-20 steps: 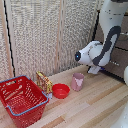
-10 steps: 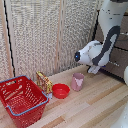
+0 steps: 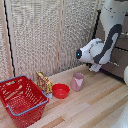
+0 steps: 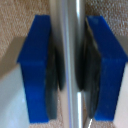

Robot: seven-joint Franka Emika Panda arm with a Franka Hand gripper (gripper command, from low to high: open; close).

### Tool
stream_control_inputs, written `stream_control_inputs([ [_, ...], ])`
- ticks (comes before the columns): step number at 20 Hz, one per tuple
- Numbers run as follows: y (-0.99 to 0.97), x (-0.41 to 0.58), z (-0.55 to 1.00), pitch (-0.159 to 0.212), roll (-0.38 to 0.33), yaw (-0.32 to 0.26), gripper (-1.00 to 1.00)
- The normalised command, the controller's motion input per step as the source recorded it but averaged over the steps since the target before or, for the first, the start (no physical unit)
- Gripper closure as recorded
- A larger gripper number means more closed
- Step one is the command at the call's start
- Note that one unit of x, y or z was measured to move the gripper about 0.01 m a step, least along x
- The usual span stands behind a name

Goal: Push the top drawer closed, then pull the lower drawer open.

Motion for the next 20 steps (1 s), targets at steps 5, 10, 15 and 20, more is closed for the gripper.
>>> stream_control_inputs([
  [5, 0.58, 0.02, 0.05, -0.094, 0.129, 0.002, 1.0],
  [10, 0.73, 0.019, 0.0, -0.077, 0.104, 0.018, 1.0],
  [15, 0.77, 0.034, 0.0, -0.051, 0.088, 0.04, 1.0],
  [20, 0.32, 0.064, 0.02, -0.027, 0.098, 0.039, -1.0],
])
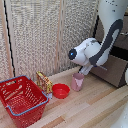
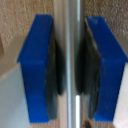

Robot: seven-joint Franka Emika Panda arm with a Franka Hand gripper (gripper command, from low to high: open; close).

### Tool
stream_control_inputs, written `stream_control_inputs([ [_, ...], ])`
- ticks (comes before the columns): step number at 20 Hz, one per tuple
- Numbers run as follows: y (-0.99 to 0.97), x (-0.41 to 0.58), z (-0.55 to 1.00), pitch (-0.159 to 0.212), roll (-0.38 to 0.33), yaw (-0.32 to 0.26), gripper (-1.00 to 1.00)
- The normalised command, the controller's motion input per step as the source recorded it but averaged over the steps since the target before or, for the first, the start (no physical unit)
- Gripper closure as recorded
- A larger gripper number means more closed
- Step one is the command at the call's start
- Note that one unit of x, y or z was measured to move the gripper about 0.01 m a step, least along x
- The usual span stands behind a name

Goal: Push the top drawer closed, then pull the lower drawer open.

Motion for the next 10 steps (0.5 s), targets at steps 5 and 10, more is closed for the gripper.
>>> stream_control_inputs([
  [5, -0.09, 0.053, 0.43, -0.002, 0.018, 0.033, -1.0],
  [10, -0.07, 0.014, 0.76, -0.021, 0.071, 0.045, -1.0],
])
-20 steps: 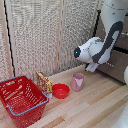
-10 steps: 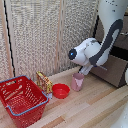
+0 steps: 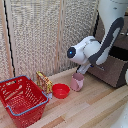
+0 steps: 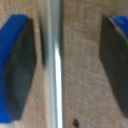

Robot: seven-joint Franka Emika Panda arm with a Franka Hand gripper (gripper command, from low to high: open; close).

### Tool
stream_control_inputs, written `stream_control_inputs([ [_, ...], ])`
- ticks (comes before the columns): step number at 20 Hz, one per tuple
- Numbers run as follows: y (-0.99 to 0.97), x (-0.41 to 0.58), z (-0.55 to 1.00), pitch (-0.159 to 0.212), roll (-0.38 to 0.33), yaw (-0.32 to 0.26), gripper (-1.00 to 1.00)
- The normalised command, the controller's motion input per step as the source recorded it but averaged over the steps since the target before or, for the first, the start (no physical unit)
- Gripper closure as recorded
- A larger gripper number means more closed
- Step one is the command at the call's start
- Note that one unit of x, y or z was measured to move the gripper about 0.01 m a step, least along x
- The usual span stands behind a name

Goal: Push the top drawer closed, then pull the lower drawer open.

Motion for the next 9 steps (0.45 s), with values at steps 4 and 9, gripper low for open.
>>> stream_control_inputs([
  [4, 0.0, 0.032, 0.75, -0.003, 0.066, 0.0, -1.0],
  [9, 0.01, 0.074, 0.4, 0.017, 0.066, 0.009, -1.0],
])
